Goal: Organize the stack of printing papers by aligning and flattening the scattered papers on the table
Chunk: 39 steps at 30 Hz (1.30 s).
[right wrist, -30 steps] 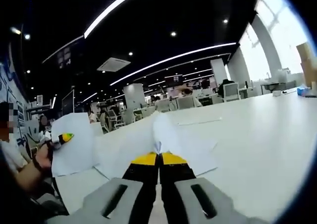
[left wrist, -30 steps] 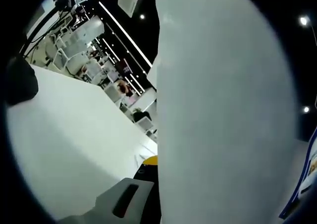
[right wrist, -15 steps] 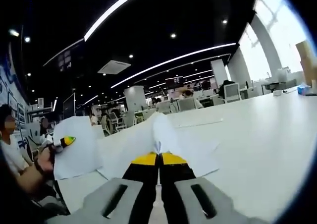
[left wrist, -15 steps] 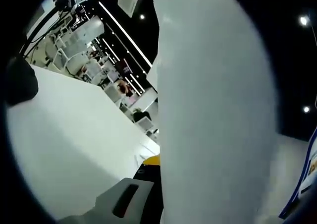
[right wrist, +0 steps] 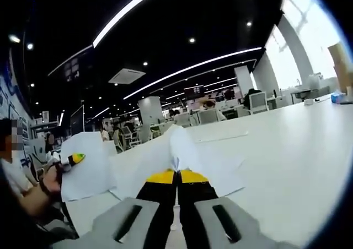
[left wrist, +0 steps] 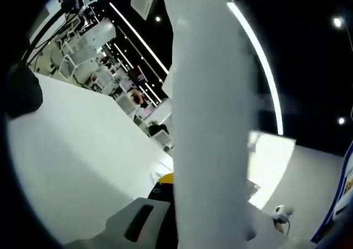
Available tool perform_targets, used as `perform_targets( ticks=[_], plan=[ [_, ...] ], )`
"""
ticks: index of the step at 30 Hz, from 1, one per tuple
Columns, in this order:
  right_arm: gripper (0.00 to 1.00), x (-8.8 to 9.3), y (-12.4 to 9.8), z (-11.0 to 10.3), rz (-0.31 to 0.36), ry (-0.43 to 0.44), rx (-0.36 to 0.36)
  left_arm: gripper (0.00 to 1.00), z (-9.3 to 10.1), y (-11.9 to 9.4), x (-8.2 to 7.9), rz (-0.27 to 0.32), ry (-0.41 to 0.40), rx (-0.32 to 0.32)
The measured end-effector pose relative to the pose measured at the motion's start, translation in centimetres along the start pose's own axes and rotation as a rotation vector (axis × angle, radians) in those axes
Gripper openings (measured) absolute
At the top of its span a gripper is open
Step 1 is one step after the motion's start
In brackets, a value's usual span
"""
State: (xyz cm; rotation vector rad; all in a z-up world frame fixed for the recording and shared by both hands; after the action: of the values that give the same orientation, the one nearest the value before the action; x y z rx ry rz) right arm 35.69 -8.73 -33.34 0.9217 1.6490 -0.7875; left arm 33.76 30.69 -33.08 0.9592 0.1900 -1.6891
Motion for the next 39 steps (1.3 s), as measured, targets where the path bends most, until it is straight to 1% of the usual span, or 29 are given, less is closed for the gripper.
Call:
perform_targets(
  ticks=[27, 39],
  plan=[
    [0.0, -0.8, -0.2, -0.7, 0.018, 0.011, -0.015, 0.08, -0.4, 0.0, -0.3, 0.001, -0.002, 0.0],
    [0.0, -1.0, -0.2, -0.9, 0.022, 0.013, -0.02, 0.09, -0.3, 0.0, -0.2, 0.0, 0.0, -0.001]
  ],
)
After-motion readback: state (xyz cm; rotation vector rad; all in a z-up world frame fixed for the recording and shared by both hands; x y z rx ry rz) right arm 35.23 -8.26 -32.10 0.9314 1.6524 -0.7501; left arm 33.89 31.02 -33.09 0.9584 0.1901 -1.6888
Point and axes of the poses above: the point that each gripper's makers call its tool centre point, and the gripper's own axes: y roughly forward along the fingers, z roughly to its right, x roughly out of its underside, the point moved 2 cm from there along -y, roughly backward along the fingers, and after that the axes turned 5 degrees about x, right-handed, at the moved point
